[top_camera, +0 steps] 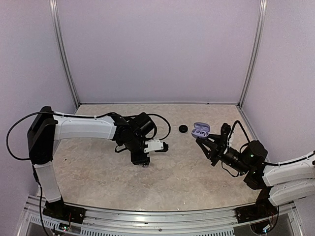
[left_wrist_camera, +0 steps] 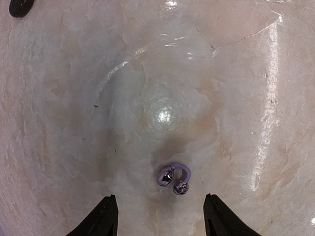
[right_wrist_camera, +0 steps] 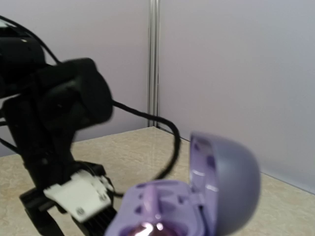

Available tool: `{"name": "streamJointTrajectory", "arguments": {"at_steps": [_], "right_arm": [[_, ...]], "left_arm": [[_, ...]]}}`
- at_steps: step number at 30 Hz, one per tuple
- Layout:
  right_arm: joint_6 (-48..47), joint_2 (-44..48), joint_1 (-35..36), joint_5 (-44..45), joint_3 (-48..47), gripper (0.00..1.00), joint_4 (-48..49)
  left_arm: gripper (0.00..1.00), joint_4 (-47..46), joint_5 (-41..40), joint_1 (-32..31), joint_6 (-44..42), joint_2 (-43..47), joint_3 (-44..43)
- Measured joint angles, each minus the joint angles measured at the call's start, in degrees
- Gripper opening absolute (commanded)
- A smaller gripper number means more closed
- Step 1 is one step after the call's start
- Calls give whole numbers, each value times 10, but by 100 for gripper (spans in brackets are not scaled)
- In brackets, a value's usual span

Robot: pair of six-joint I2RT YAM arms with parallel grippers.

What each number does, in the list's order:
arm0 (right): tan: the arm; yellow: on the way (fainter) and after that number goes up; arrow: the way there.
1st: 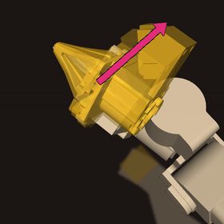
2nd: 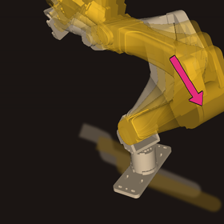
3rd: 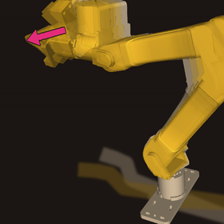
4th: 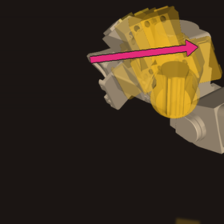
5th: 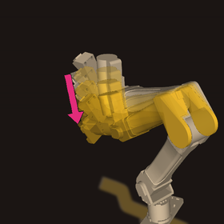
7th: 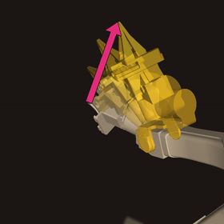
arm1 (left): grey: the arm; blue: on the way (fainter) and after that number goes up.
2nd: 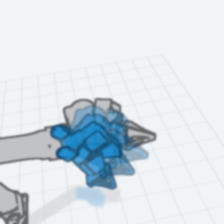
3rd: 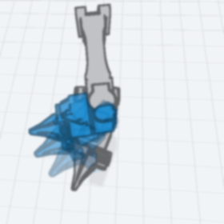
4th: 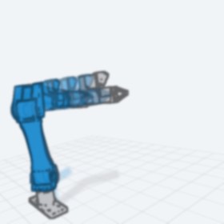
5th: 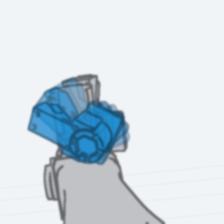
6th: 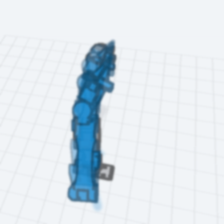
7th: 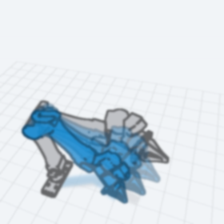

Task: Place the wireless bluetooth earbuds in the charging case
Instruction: Pick up the left earbud from the center of the board.

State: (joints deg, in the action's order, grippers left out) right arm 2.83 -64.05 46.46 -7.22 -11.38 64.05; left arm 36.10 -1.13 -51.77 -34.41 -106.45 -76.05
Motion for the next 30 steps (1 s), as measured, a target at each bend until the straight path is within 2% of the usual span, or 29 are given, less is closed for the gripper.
{"name": "streamJointTrajectory", "arguments": {"at_steps": [10,15,30], "right_arm": [[0,46,-2,9,11,0,-14],[0,60,-3,13,18,0,-21],[0,67,-6,16,21,0,-34]], "left_arm": [[60,89,-16,-9,-51,-113,-108],[58,110,-25,-19,-62,-128,-111],[38,114,-21,-8,-66,-120,-87]]}}
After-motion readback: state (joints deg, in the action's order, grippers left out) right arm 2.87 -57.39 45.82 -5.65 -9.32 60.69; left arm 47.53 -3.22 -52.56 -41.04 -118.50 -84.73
